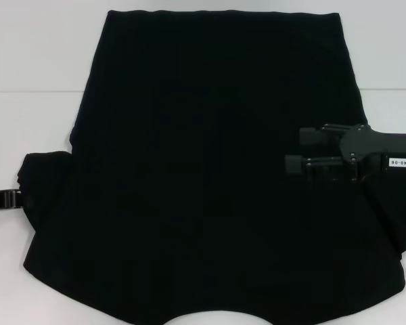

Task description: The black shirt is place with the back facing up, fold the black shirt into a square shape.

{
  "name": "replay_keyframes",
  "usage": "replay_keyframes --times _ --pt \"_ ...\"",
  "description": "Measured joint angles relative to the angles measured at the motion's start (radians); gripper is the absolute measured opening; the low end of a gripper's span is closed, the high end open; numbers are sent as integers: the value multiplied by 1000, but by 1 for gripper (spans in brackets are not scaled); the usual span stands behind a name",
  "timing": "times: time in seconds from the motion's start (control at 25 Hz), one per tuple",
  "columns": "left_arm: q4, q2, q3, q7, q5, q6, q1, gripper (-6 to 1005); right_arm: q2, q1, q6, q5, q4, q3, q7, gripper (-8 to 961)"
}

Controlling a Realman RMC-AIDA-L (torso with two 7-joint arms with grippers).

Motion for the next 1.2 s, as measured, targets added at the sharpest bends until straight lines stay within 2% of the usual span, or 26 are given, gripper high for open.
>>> replay_keyframes --times 1.2 --pt "19 10 -32 -3 7 -172 -8 74 6 3 -2 0 1 30 1 925"
